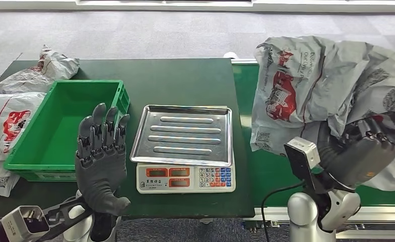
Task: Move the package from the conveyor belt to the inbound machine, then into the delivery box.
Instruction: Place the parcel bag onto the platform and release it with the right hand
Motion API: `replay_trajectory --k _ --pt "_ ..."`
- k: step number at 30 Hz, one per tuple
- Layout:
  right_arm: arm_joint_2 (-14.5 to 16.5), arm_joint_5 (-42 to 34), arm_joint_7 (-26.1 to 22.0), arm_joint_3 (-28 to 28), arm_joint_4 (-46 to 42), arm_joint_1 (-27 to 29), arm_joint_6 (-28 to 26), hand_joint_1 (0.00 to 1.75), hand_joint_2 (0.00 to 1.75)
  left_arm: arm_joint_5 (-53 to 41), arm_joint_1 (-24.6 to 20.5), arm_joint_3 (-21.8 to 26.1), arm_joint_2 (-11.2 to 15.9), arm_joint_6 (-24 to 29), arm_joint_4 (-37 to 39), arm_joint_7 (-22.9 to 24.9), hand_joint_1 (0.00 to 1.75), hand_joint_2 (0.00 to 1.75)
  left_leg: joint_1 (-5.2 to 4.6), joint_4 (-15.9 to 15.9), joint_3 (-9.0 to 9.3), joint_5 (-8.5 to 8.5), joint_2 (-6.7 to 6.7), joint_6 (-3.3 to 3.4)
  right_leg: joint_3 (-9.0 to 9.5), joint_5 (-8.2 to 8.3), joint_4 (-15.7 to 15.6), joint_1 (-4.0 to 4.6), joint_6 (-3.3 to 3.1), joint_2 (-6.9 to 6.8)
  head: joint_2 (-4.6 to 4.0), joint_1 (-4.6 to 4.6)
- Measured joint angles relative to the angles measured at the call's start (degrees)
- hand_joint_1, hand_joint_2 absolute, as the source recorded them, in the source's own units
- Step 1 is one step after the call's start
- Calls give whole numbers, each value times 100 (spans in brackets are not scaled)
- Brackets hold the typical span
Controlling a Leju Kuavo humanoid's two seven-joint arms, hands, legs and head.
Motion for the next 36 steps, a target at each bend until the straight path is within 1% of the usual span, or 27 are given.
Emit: replay_trajectory --k 2,4,6,9,13,16,19,23,30,31,34,35,36 --pt "8 -283 -119 231 24 -73 167 175 175 18 -14 -42 0 -84 25 1 0 175 0 -2 -12 -1 5 -1 -1 0 2 1 -1 2 0 1" --pt "9 -530 -199 622 310 -326 410 175 175 42 -36 -105 0 -192 73 2 0 175 0 -4 -16 -3 17 -4 -4 0 3 1 -3 9 0 0" --pt "17 -662 -220 1097 845 -705 525 175 175 53 -65 -181 0 -267 139 3 0 175 0 -5 -5 2 29 -7 -10 4 5 2 -7 16 0 -1" --pt "99 -757 -142 1715 1789 -1293 539 175 175 53 -108 -279 0 -287 228 4 0 175 2 -4 -1 19 29 -11 -16 14 9 4 -16 14 0 -1" --pt "260 -981 87 2288 3104 -1985 452 175 175 49 -171 -381 4 -251 292 4 0 175 7 -4 -4 24 24 -16 -19 18 11 9 -22 12 0 -1" --pt "316 -1175 103 2515 3899 -2329 323 175 175 45 -177 -404 9 -205 298 4 0 175 7 -4 -5 25 21 -17 -21 18 12 9 -22 12 0 -2" --pt "344 -1244 89 2658 4391 -2500 269 175 175 41 -178 -410 11 -170 298 2 0 175 6 -4 -9 24 16 -17 -23 18 12 8 -22 11 0 -2" --pt "368 -1253 88 2730 4746 -2615 257 175 175 40 -179 -413 11 -162 298 2 0 175 6 -3 -16 23 14 -17 -29 18 12 8 -22 9 0 -1" --pt "378 -1297 91 2779 5021 -2715 249 175 175 33 -180 -415 13 -158 298 2 0 175 6 -3 -20 23 14 -17 -35 18 11 8 -22 9 0 -1" --pt "378 -1331 98 2786 5046 -2720 246 138 175 25 -180 -415 13 -153 298 2 0 175 6 -3 -20 23 14 -17 -35 18 11 8 -22 9 0 -1" --pt "379 -1441 196 2810 5143 -2748 258 7 175 9 -183 -415 15 -129 298 1 0 175 6 -3 -20 23 14 -17 -36 18 11 8 -22 9 0 -1" --pt "379 -1464 274 2817 5197 -2773 295 0 175 7 -184 -415 15 -114 298 1 0 175 6 -3 -20 23 14 -17 -36 18 11 8 -22 9 0 -1" --pt "380 -1481 364 2827 5265 -2807 359 0 175 3 -185 -415 15 -99 298 2 0 175 6 -3 -20 23 14 -17 -36 18 11 8 -23 9 0 -1"
